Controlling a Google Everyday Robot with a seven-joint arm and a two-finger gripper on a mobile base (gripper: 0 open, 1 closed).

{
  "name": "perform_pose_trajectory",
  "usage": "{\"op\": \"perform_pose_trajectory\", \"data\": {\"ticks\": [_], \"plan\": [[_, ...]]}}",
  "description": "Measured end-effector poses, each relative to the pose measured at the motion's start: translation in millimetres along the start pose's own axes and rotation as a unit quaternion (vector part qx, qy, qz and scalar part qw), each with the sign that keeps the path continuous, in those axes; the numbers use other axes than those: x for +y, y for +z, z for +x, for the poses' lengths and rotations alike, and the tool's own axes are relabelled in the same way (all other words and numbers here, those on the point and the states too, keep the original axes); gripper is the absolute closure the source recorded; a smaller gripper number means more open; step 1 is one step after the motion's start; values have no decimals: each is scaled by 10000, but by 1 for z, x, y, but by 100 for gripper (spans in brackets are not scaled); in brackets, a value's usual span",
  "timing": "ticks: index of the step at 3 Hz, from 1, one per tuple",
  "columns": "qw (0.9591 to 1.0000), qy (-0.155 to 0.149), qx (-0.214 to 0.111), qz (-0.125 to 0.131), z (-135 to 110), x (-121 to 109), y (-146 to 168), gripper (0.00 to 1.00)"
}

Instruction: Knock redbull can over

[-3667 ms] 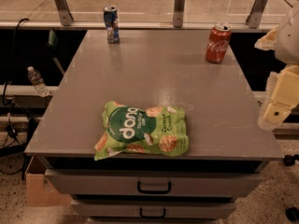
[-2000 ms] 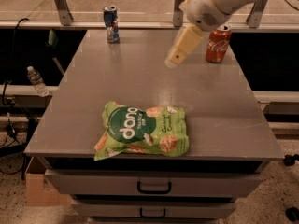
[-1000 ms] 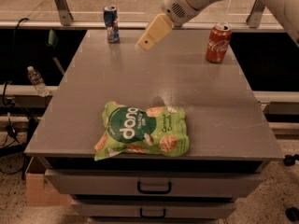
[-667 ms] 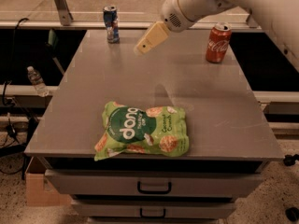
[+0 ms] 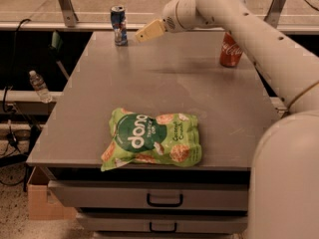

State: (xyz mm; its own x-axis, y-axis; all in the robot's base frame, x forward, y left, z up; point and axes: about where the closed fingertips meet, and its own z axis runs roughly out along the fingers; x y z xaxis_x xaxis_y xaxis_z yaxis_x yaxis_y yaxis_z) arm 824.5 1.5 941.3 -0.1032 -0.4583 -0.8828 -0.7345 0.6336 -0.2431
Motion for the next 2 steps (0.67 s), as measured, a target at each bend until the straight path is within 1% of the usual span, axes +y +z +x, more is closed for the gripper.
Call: {"op": "perform_pose_trajectory", "data": {"ticks": [1, 2], "plan": [[9988, 259, -421, 33, -17, -17, 45, 0], [9972, 417, -603, -127, -36, -7, 77, 0]]}}
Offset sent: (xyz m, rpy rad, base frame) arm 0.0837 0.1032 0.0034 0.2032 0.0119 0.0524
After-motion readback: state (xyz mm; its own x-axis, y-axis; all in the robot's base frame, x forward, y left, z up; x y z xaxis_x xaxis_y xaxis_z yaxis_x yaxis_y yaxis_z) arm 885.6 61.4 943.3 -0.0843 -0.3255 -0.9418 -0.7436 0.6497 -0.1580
